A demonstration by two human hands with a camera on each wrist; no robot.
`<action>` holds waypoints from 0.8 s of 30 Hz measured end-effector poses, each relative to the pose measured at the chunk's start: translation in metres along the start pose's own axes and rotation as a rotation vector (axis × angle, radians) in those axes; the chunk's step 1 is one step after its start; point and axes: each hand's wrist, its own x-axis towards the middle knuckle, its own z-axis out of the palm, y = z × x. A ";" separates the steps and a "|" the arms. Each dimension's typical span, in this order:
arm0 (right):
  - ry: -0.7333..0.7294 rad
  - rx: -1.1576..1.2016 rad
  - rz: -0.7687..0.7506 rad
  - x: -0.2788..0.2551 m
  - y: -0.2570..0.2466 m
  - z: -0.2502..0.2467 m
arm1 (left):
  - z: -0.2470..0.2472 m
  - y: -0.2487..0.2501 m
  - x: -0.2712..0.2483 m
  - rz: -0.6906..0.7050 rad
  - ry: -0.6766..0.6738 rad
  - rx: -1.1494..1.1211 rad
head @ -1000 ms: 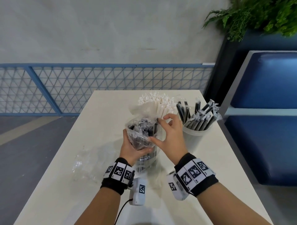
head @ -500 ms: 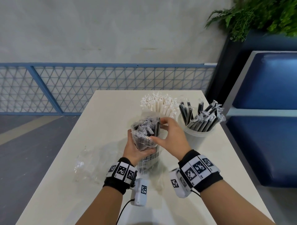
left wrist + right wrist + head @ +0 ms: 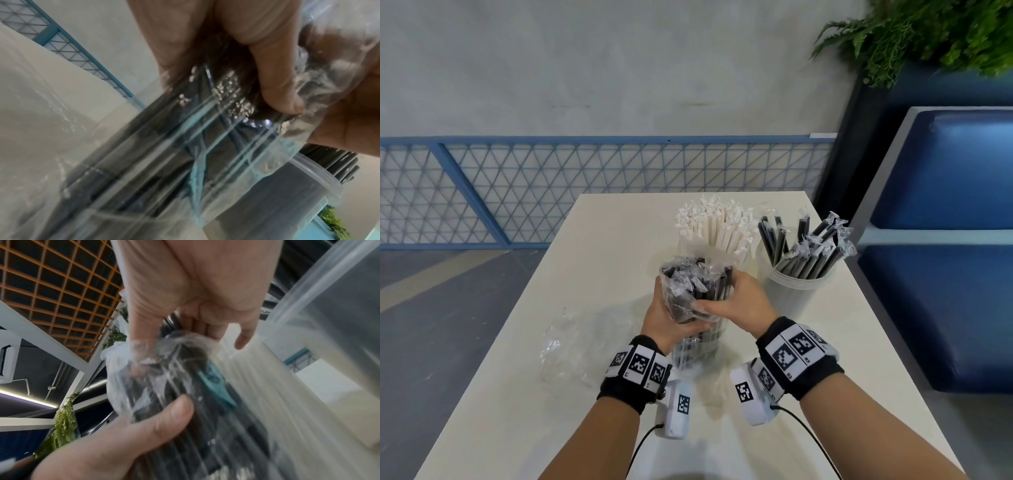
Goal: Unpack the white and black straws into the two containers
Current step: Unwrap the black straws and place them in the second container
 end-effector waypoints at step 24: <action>0.284 0.699 -0.022 -0.007 -0.018 -0.020 | 0.002 0.004 0.002 0.020 0.010 0.141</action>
